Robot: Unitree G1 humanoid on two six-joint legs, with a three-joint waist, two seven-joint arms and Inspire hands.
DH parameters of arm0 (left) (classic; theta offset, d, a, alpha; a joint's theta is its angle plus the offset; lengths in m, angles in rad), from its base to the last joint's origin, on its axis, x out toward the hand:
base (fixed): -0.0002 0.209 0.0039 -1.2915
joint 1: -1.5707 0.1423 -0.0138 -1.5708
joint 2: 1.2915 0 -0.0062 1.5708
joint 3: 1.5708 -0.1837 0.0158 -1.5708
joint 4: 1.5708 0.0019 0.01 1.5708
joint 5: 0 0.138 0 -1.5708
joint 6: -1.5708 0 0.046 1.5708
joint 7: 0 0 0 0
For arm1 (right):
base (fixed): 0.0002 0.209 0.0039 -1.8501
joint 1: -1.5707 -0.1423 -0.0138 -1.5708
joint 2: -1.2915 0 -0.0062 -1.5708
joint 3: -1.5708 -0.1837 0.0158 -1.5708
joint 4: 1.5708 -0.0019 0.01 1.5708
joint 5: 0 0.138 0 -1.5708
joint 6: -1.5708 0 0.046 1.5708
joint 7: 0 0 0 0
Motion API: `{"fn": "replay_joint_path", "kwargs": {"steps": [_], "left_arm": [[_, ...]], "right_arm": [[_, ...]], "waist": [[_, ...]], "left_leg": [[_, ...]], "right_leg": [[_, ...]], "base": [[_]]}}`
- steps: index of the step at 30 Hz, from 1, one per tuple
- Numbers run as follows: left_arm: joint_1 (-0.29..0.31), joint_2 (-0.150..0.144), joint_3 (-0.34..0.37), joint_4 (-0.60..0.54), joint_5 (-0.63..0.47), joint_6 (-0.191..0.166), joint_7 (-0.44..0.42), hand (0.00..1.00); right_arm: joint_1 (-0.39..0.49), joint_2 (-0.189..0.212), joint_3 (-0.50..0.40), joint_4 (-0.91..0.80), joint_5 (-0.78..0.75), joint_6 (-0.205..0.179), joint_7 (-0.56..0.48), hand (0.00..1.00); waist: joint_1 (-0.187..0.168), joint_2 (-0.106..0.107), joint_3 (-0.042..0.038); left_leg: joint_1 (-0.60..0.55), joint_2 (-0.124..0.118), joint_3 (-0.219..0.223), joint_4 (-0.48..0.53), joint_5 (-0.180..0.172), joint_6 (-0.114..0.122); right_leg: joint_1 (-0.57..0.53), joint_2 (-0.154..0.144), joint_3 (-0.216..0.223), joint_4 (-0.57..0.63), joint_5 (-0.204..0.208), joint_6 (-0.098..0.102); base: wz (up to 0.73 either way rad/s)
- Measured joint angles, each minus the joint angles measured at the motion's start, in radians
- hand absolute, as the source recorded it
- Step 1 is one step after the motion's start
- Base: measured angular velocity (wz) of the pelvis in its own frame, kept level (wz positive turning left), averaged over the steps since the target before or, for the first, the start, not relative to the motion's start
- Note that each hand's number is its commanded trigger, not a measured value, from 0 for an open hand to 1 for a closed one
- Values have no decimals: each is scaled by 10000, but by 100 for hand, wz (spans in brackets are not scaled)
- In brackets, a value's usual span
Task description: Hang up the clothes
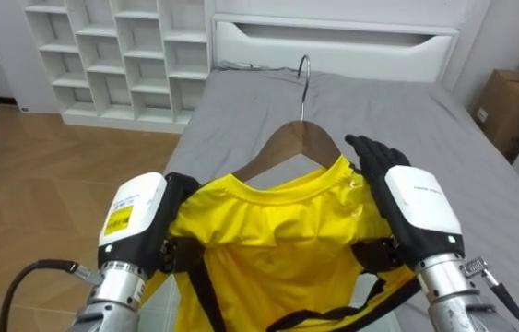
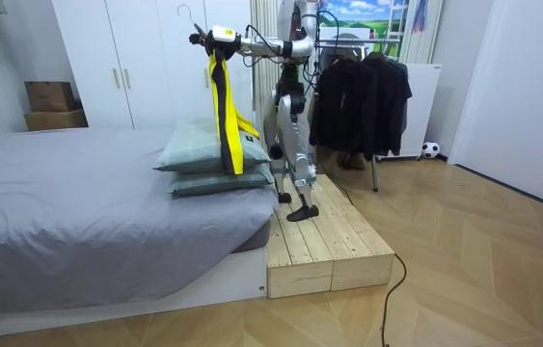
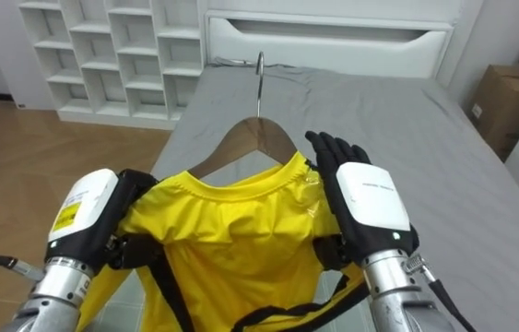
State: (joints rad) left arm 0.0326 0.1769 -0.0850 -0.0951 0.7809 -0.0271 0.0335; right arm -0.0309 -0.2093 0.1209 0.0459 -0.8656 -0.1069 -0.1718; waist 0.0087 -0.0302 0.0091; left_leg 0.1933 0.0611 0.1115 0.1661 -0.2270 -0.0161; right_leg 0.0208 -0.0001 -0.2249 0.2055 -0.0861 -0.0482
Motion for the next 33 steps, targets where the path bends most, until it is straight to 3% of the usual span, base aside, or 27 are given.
{"fn": "replay_joint_path", "kwargs": {"steps": [3,11,13,14,21,33], "left_arm": [[-77,3,-115,-21,0,25,0,100],[-260,-9,-184,-41,1,134,-12,100],[-262,-16,-185,-43,1,137,-12,100],[-262,-18,-185,-43,1,138,-12,100],[-265,-29,-250,-44,3,221,-38,100],[-264,-36,-361,-324,-5,277,-63,100]], "right_arm": [[-87,-2,-33,83,27,0,-123,0],[-429,14,-66,186,31,1,-156,0],[-450,26,-66,186,32,1,-156,72],[-450,27,-66,186,32,1,-156,100],[-453,141,-72,186,191,13,-155,100],[-472,247,-571,194,823,654,-249,100]], "waist": [[-3,-45,39],[-5,-43,38],[-4,-43,38],[-4,-42,37],[-9,-36,34],[5,-36,30]], "left_leg": [[-72,0,-90,0,0,0],[-87,-1,-107,3,0,0],[-88,0,-104,4,0,0],[-88,-1,-102,4,0,0],[-87,-1,-84,4,0,0],[-82,-3,-74,2,1,1]], "right_leg": [[-24,-2,-49,-16,-4,-1],[-20,-6,-67,-22,-13,9],[-20,-6,-67,-26,-17,11],[-20,-6,-66,-26,-18,11],[-19,-3,-61,-30,-28,15],[-20,-1,-57,-22,-28,15]], "base": [[9],[1],[0],[0],[0],[0]]}}
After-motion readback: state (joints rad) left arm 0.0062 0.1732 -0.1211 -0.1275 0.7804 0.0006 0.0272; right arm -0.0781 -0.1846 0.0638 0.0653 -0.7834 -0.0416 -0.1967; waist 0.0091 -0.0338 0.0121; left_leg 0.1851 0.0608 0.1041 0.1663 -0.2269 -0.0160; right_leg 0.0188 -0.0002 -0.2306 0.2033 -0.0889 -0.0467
